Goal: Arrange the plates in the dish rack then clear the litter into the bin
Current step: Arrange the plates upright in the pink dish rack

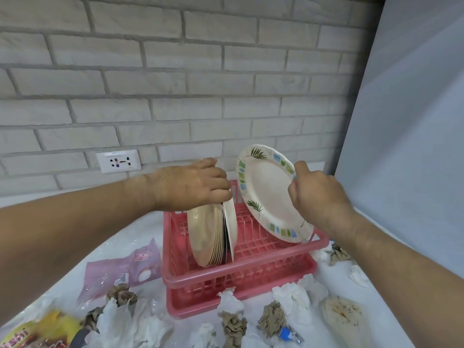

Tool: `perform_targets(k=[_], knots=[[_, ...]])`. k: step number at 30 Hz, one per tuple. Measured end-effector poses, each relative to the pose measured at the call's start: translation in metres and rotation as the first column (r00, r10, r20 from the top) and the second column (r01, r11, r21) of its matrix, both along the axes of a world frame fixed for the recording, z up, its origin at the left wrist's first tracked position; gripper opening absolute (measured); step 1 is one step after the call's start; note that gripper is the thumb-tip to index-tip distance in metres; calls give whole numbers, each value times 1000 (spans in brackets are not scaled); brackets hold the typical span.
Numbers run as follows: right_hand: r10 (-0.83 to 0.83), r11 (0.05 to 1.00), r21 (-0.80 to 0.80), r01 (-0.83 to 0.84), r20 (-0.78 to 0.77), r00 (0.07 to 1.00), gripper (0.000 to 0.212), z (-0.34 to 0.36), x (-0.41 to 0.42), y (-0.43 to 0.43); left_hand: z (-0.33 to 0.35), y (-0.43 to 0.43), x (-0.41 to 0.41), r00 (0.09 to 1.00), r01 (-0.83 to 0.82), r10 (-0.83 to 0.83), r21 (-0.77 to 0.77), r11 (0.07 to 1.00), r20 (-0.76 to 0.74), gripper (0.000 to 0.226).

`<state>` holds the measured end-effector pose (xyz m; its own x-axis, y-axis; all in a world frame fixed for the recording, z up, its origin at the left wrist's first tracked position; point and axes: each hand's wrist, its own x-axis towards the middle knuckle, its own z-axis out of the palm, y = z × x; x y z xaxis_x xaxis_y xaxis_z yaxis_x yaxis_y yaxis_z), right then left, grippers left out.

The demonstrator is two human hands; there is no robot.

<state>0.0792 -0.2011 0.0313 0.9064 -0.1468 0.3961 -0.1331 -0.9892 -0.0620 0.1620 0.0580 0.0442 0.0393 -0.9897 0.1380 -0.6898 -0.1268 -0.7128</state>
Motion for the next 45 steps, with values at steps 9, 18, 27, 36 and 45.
perform_targets(k=[9, 18, 27, 36, 45], knots=[[8, 999, 44, -5, -66, 998, 9, -10, -1, 14, -17, -7, -12, 773, -177, -84, -340, 924, -629, 36], [104, 984, 153, -94, -56, 993, 7, -24, 11, 20, -31, -31, -3, 728, -535, 41, -530, 658, -684, 29], [144, 980, 139, -142, -7, 990, 20, -23, 22, 19, -27, -33, 1, 761, -531, 277, -318, 786, -586, 56], [51, 993, 99, -63, 121, 991, 21, 4, 26, -22, -34, -35, 10, 790, -520, 298, -327, 789, -536, 55], [19, 992, 119, -29, 82, 996, 23, -29, 32, -28, -33, -35, 9, 783, -532, 305, -329, 781, -542, 53]])
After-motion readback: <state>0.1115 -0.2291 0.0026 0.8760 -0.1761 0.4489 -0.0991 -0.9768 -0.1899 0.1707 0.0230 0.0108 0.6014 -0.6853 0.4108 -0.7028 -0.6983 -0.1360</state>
